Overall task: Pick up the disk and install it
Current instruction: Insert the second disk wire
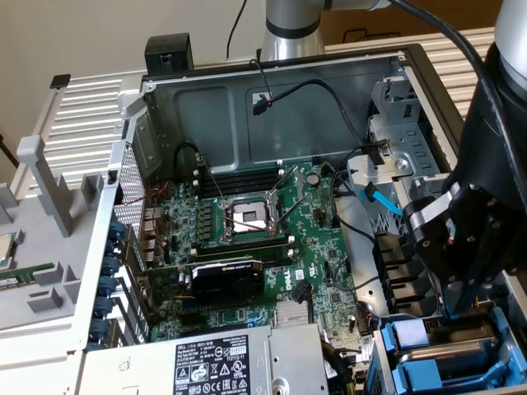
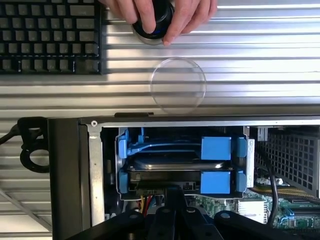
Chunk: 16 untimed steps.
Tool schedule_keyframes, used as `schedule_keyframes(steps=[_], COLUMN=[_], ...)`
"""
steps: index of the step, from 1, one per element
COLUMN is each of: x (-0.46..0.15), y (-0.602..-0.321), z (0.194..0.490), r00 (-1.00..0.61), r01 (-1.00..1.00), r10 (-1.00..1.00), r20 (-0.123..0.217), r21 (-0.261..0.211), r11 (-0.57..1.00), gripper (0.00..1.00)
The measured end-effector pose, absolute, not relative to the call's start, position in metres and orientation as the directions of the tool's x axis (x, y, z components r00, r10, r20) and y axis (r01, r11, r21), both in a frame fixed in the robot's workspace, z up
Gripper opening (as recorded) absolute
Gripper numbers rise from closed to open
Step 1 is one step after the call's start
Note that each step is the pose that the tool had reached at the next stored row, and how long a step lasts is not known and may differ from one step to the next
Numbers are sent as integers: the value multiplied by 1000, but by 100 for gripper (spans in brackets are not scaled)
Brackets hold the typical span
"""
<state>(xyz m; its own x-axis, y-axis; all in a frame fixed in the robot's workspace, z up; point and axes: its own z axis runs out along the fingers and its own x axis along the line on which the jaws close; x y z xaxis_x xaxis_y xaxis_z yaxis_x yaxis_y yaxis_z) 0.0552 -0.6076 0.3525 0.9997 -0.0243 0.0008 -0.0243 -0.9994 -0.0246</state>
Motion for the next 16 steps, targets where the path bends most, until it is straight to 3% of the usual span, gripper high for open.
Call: schedule_keyframes(steps=[16], x=[55], y=[-602], z=[391], r00=[999], r01=[-32], r10=[-32], r20=[3], r21=[-24], r11=[-999], gripper=[11])
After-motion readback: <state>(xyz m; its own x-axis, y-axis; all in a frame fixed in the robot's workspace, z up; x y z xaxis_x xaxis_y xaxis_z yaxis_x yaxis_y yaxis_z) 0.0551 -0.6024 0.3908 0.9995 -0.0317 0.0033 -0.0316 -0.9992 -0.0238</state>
